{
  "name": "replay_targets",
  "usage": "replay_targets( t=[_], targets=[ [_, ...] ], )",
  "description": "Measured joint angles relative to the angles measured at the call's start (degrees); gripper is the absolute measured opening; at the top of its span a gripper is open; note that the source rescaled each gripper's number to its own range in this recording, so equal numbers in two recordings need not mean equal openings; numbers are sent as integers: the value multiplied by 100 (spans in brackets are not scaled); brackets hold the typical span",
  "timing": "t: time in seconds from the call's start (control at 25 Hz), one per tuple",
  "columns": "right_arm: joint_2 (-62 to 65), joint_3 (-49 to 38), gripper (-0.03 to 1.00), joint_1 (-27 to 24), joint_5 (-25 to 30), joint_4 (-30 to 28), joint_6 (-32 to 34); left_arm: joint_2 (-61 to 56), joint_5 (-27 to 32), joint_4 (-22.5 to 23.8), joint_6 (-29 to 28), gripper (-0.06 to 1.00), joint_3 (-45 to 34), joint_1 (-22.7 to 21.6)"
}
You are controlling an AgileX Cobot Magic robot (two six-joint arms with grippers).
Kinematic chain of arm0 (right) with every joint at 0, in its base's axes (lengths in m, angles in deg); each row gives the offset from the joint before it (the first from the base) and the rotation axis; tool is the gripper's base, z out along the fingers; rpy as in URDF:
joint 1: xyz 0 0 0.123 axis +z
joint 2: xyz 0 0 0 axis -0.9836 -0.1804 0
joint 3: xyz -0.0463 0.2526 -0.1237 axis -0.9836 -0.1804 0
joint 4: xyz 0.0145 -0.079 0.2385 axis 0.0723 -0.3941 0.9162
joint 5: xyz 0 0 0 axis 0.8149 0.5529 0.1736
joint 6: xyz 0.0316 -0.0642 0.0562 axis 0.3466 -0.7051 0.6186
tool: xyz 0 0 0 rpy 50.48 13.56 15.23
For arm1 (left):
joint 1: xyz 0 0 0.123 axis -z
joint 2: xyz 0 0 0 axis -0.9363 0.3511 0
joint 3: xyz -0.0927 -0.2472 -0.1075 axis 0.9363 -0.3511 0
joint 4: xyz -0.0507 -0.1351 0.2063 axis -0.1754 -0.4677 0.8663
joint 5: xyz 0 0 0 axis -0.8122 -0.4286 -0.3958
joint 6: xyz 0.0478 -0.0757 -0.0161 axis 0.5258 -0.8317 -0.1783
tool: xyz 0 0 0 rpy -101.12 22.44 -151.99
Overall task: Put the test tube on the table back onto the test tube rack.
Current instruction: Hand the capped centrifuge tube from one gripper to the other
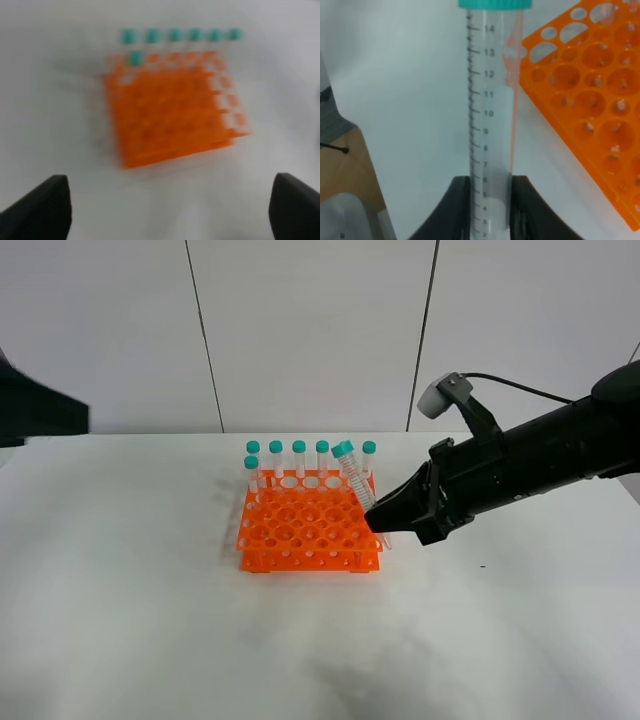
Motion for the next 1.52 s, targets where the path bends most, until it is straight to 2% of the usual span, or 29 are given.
replay_targets(
  t=[0.12, 0.24, 0.36, 0.52, 0.8, 1.0, 1.36, 1.52],
  targets=[
    [0, 0, 1, 356, -140, 15, 0, 787, -259, -1391, 1162, 96, 0, 147],
    [0, 0, 1, 562, -258, 67, 19, 1536, -453, -2395, 2120, 96, 2, 543],
    [0, 0, 1, 569, -300, 99, 108, 2113, -770, -3008, 2747, 96, 2, 1022],
    [0, 0, 1, 569, -307, 105, 127, 2790, -1117, -3668, 3170, 96, 6, 1555],
    [0, 0, 1, 569, -307, 105, 169, 3469, -1266, -4927, 4072, 96, 6, 2053],
    [0, 0, 1, 569, -307, 105, 193, 3526, -1266, -5443, 4452, 96, 6, 2240],
    [0, 0, 1, 569, -297, 87, 194, 3678, -1003, -5552, 4494, 96, 6, 2265],
    [0, 0, 1, 569, -292, 33, 209, 3929, -1003, -5843, 4610, 96, 6, 2265]
  ],
)
